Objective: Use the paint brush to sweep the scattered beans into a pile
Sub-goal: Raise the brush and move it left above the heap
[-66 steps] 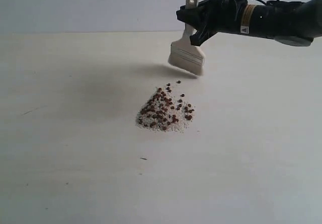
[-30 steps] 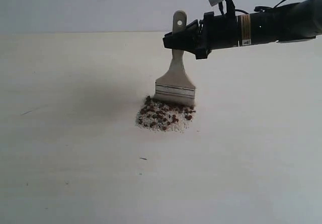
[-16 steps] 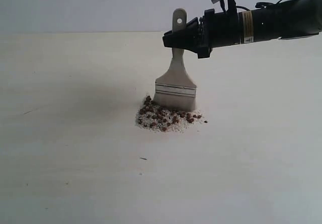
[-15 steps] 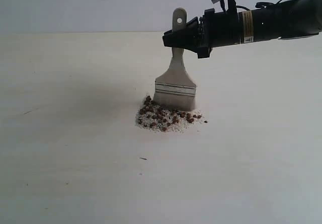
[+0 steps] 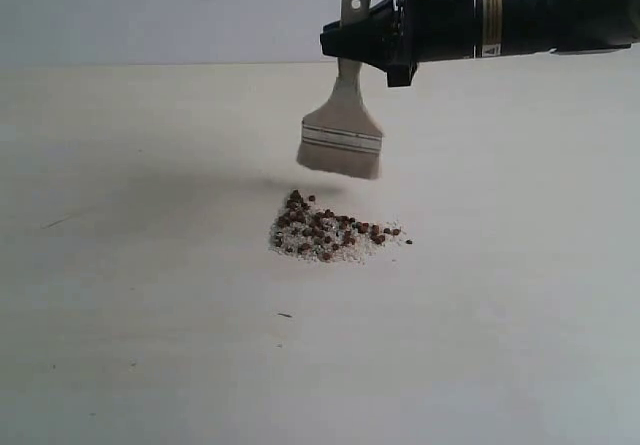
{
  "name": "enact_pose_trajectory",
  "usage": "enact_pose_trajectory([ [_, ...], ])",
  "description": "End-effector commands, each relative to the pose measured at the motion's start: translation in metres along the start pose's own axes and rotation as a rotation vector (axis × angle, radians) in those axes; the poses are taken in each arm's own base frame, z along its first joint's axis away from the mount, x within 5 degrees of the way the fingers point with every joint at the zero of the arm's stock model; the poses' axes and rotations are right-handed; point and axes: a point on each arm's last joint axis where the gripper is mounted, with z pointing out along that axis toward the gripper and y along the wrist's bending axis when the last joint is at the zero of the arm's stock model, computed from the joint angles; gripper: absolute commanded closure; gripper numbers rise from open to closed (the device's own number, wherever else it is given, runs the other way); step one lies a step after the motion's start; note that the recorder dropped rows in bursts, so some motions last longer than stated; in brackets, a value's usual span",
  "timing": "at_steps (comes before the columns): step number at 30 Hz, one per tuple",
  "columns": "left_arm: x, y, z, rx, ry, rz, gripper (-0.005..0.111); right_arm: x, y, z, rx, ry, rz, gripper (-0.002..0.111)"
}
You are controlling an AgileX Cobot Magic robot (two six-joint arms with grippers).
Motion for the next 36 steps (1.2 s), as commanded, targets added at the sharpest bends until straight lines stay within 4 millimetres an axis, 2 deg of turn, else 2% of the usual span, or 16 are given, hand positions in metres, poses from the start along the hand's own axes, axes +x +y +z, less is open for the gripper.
enact_pose_trajectory([
  [1,0.000,0.000,0.000,0.003,-0.002,-0.008,0.107,-0.014,-0.012,-0.002,0.092,0.001,-0.053,0.108],
  [4,0.000,0.000,0.000,0.003,-0.002,-0.008,0.107,-0.015,-0.016,0.001,0.097,-0.002,-0.083,0.108],
  [11,0.000,0.000,0.000,0.003,-0.002,-0.008,0.107,-0.007,-0.011,0.036,0.022,0.024,-0.117,0.108],
  [15,0.000,0.000,0.000,0.003,-0.002,-0.008,0.107,-0.002,-0.009,0.049,-0.022,0.050,-0.141,0.108],
  [20,0.000,0.000,0.000,0.003,-0.002,-0.008,0.107,0.003,-0.009,0.051,-0.027,0.064,-0.144,0.108],
  [25,0.000,0.000,0.000,0.003,-0.002,-0.008,0.107,-0.009,-0.013,0.052,-0.018,0.039,-0.175,0.108],
  [29,0.000,0.000,0.000,0.003,-0.002,-0.008,0.107,-0.015,-0.019,0.057,0.053,0.064,-0.197,0.108],
  [32,0.000,0.000,0.000,0.003,-0.002,-0.008,0.107,-0.012,-0.023,0.058,0.108,0.095,-0.204,0.108],
  [36,0.000,0.000,0.000,0.003,-0.002,-0.008,0.107,0.000,-0.025,0.062,0.097,0.105,-0.184,0.108],
])
